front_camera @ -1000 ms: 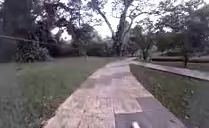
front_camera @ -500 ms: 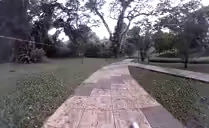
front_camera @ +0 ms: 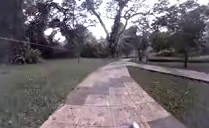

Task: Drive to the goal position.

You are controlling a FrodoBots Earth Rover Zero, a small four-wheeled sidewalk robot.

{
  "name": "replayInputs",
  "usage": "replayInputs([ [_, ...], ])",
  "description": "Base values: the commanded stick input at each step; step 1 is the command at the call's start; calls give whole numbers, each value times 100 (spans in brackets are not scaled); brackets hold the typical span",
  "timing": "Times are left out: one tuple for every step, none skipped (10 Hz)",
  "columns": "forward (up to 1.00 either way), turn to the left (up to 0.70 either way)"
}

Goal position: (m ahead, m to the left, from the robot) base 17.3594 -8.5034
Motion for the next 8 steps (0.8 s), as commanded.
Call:
replayInputs([
  [70, -13],
  [70, -13],
  [70, -13],
  [70, -13],
  [70, -13],
  [70, -13],
  [70, -13],
  [70, -13],
])
